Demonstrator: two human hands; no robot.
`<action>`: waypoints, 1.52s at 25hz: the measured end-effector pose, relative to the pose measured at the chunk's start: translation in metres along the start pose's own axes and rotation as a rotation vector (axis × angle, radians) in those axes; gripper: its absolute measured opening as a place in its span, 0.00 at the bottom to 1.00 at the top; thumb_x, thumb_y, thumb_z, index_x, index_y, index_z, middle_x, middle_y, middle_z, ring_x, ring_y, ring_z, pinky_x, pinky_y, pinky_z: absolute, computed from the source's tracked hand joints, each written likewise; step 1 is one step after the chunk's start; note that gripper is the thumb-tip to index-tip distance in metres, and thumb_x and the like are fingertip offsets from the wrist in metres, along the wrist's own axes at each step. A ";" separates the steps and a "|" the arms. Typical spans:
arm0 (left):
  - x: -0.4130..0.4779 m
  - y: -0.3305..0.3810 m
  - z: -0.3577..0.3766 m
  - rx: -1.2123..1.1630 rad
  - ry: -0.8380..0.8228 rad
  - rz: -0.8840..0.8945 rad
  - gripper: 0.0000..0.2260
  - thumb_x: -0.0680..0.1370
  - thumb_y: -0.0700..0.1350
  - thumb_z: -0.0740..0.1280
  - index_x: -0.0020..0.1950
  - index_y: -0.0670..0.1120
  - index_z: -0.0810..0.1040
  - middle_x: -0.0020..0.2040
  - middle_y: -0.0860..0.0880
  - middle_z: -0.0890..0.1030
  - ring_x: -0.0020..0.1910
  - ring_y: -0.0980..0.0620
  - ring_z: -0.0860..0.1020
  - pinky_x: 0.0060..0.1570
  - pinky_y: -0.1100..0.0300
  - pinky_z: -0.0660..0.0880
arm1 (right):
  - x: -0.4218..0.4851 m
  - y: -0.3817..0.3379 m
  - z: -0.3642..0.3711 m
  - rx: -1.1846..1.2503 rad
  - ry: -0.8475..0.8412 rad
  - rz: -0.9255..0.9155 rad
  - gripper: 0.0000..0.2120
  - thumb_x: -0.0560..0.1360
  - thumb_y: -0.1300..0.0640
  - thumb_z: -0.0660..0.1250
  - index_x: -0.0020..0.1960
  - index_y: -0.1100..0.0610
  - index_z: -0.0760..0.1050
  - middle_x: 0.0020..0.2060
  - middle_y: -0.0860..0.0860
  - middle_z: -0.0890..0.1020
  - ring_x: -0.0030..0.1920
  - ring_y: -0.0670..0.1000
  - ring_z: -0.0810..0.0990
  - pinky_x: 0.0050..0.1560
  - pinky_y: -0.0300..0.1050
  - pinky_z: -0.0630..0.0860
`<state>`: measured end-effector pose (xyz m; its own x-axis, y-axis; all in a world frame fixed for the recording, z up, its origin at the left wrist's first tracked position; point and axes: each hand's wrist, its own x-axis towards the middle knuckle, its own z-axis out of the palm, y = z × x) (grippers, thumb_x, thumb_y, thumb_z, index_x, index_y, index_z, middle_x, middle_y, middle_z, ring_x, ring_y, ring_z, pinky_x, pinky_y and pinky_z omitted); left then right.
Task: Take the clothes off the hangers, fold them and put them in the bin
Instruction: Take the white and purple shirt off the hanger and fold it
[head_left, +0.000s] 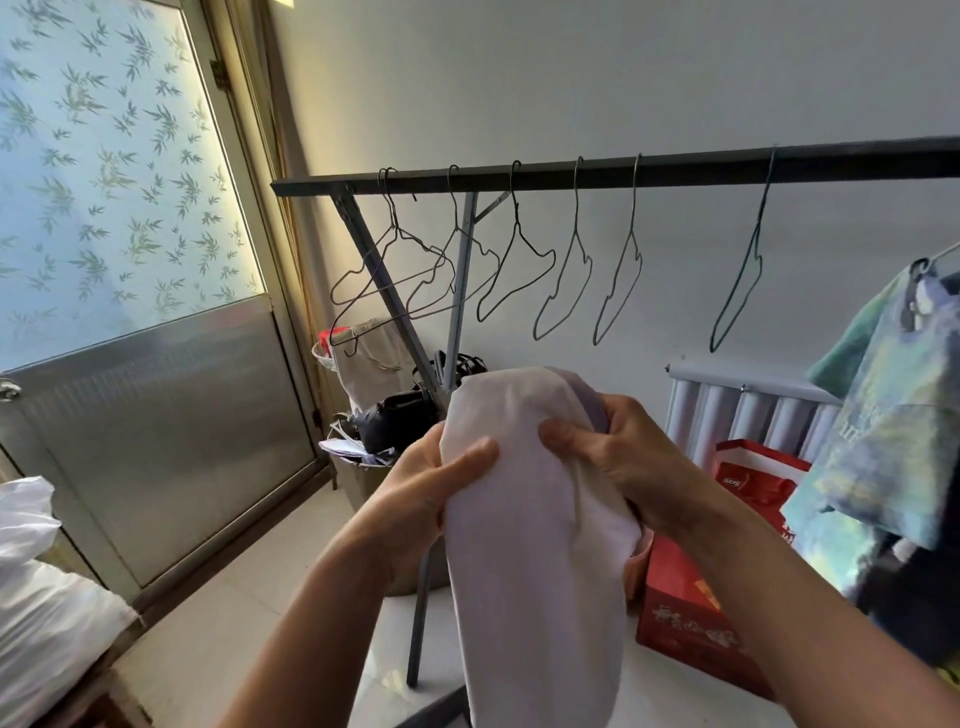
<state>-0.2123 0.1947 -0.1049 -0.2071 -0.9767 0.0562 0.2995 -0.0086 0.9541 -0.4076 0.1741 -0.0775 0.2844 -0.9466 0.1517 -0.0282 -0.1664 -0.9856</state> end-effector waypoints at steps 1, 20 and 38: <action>0.000 -0.002 0.001 0.017 0.038 0.058 0.31 0.68 0.45 0.78 0.69 0.43 0.73 0.57 0.38 0.82 0.52 0.43 0.83 0.49 0.51 0.82 | 0.000 0.000 0.000 0.016 0.000 0.012 0.07 0.76 0.61 0.69 0.53 0.62 0.80 0.45 0.57 0.86 0.46 0.55 0.85 0.45 0.48 0.83; -0.011 0.038 -0.003 1.121 0.329 0.380 0.05 0.73 0.50 0.74 0.48 0.54 0.85 0.45 0.58 0.81 0.45 0.60 0.79 0.46 0.61 0.76 | 0.001 -0.001 -0.007 -0.391 0.048 -0.183 0.05 0.73 0.61 0.72 0.46 0.51 0.80 0.43 0.52 0.81 0.43 0.51 0.81 0.44 0.46 0.79; -0.014 -0.020 0.001 0.048 0.175 -0.012 0.20 0.65 0.49 0.78 0.47 0.35 0.83 0.47 0.36 0.84 0.41 0.45 0.84 0.40 0.55 0.82 | 0.007 -0.003 -0.007 0.449 0.078 0.129 0.19 0.79 0.47 0.60 0.49 0.63 0.79 0.42 0.58 0.83 0.38 0.51 0.84 0.37 0.41 0.81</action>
<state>-0.2166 0.2087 -0.1243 -0.0438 -0.9990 -0.0034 0.2520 -0.0143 0.9676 -0.4119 0.1661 -0.0732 0.2322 -0.9726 0.0144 0.3637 0.0732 -0.9286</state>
